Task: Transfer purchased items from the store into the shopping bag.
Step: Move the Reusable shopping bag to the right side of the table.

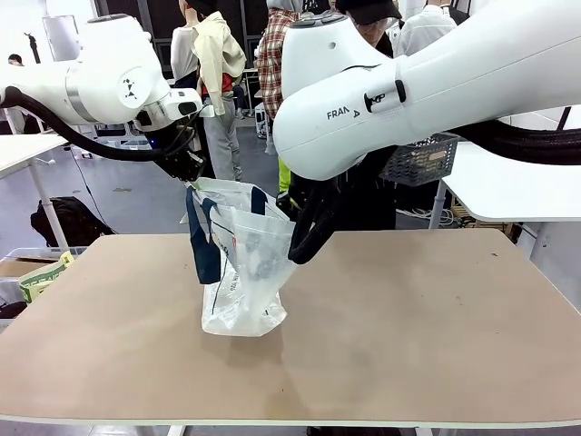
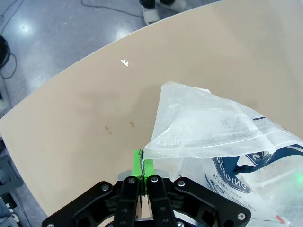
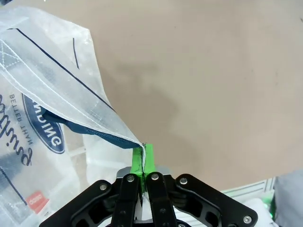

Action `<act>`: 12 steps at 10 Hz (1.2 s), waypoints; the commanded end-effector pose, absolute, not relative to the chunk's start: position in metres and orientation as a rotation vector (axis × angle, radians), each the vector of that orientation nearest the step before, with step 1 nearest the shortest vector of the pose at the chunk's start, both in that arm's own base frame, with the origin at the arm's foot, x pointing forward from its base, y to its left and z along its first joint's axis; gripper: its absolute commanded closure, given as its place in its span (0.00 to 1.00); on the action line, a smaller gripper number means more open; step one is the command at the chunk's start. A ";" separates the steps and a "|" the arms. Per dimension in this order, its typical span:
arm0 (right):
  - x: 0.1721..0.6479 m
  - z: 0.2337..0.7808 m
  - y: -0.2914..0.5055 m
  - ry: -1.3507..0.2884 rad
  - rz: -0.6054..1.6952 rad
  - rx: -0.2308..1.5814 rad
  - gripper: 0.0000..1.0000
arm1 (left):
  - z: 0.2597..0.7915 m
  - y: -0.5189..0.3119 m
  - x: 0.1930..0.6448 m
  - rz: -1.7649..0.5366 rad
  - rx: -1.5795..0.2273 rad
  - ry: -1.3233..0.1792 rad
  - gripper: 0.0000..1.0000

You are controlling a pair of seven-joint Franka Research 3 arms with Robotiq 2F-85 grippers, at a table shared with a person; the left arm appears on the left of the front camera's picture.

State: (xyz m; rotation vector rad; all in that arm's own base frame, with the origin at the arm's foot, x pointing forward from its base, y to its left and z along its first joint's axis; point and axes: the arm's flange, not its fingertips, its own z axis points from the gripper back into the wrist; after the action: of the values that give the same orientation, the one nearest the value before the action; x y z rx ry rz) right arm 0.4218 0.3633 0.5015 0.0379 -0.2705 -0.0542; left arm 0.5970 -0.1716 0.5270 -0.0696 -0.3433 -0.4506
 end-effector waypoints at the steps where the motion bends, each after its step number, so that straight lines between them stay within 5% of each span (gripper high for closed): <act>1: 0.419 0.499 0.360 -0.267 -0.065 0.047 1.00 | 0.529 -0.169 0.598 -0.437 -0.072 -0.348 1.00; 12: 0.410 0.480 0.374 -0.244 -0.125 -0.035 1.00 | 0.498 -0.162 0.611 -0.484 -0.104 -0.241 1.00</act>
State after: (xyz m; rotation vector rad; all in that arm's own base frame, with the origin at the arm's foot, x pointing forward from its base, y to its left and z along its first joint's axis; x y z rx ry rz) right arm 0.4109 0.3722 0.4845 0.0007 -0.2286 -0.0907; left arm 0.6054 -0.1695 0.4925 -0.0940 -0.2476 -0.4622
